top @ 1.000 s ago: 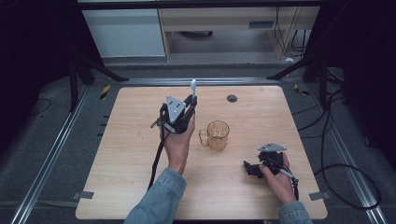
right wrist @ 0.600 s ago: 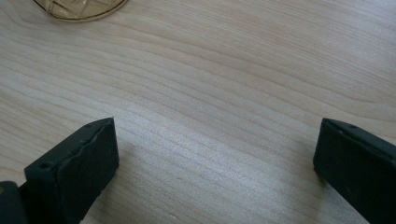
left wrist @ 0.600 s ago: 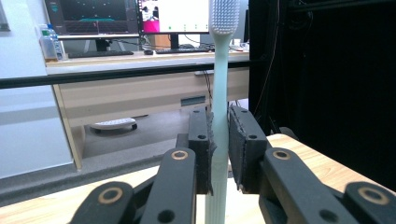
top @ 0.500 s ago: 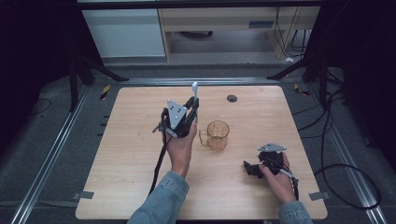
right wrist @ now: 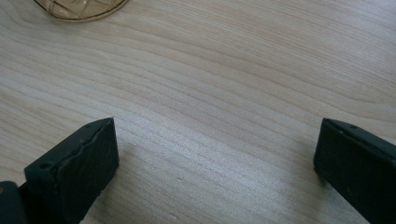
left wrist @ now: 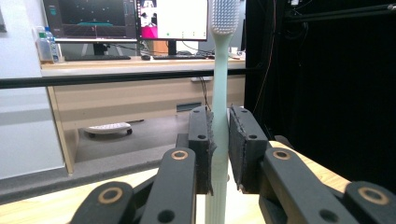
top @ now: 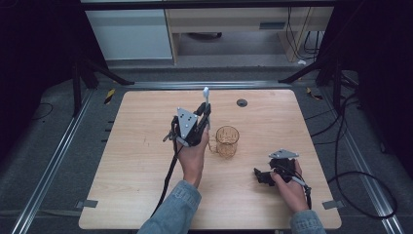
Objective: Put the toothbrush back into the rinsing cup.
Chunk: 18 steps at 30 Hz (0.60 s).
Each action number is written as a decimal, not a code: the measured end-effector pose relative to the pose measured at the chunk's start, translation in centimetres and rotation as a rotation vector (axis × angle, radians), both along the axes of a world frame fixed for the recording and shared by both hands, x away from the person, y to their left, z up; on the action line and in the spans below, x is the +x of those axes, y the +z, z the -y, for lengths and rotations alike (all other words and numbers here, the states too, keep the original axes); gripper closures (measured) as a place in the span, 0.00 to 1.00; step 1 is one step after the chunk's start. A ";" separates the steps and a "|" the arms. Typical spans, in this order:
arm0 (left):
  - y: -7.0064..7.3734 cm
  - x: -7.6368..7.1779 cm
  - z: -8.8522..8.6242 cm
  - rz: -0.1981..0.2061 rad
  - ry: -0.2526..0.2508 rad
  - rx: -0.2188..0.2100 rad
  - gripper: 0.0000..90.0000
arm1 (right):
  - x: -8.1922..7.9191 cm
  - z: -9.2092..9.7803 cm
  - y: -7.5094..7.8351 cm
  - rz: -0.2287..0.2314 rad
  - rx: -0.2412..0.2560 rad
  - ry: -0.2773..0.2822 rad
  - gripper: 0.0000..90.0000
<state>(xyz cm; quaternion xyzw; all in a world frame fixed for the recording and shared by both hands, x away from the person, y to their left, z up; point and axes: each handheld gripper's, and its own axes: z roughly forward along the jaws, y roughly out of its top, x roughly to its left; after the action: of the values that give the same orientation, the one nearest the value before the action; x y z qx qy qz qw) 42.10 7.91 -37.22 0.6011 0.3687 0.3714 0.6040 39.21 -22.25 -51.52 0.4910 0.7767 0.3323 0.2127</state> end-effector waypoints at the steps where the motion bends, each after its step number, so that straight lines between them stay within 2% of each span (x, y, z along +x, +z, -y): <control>1: 0.0 0.0 0.0 0.003 0.004 -0.003 0.88 | 0.0 0.0 0.0 0.001 -0.001 0.001 0.00; 8: 0.0 -0.4 -0.2 0.025 0.013 -0.006 0.88 | 0.0 0.0 0.0 0.000 -0.001 0.001 0.00; 18: -1.3 -0.6 -0.2 0.023 0.016 -0.031 0.88 | 0.0 0.0 0.0 0.000 -0.001 0.001 0.00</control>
<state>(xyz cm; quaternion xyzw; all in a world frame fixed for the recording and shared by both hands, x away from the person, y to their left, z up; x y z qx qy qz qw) 41.49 8.10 -38.53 0.5844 0.3722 0.3775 0.6144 39.21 -22.26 -51.52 0.4907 0.7770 0.3321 0.2129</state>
